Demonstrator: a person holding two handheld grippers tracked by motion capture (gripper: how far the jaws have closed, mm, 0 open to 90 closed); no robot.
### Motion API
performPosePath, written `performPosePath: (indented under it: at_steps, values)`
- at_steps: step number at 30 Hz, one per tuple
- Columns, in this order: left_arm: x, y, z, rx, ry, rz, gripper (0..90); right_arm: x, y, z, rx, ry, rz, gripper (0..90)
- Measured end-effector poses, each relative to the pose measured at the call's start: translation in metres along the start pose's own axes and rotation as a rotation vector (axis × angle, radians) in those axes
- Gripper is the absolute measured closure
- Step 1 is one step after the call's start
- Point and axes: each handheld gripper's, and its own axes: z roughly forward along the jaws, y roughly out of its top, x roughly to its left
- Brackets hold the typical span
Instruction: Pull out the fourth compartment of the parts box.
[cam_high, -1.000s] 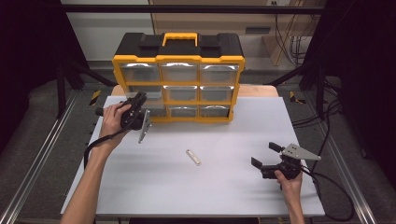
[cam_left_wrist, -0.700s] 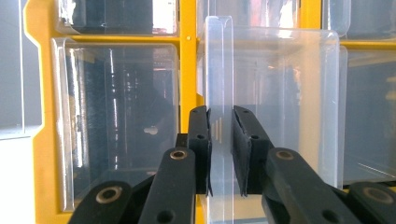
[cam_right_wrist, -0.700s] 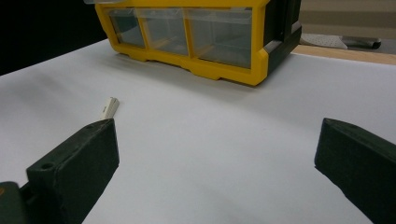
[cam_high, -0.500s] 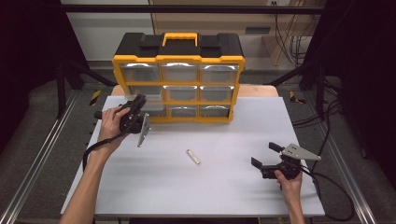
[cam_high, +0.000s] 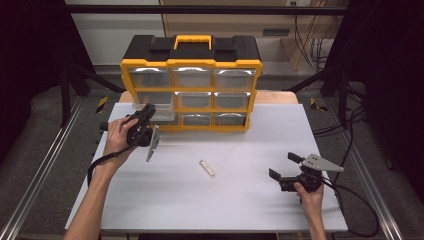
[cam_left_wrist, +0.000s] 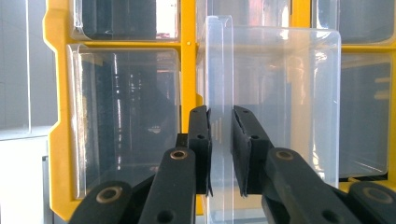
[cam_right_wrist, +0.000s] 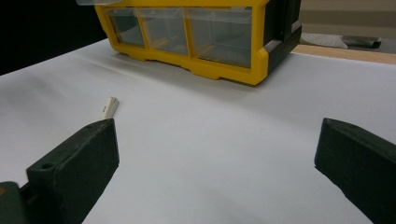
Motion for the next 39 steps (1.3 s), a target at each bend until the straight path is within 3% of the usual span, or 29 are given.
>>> performPosePath:
  at_steps: [39]
  values:
    - [-0.006,0.004,-0.027,-0.023,0.029,0.008,78.6,0.000,0.000,0.000,-0.001,0.000,0.000,0.3]
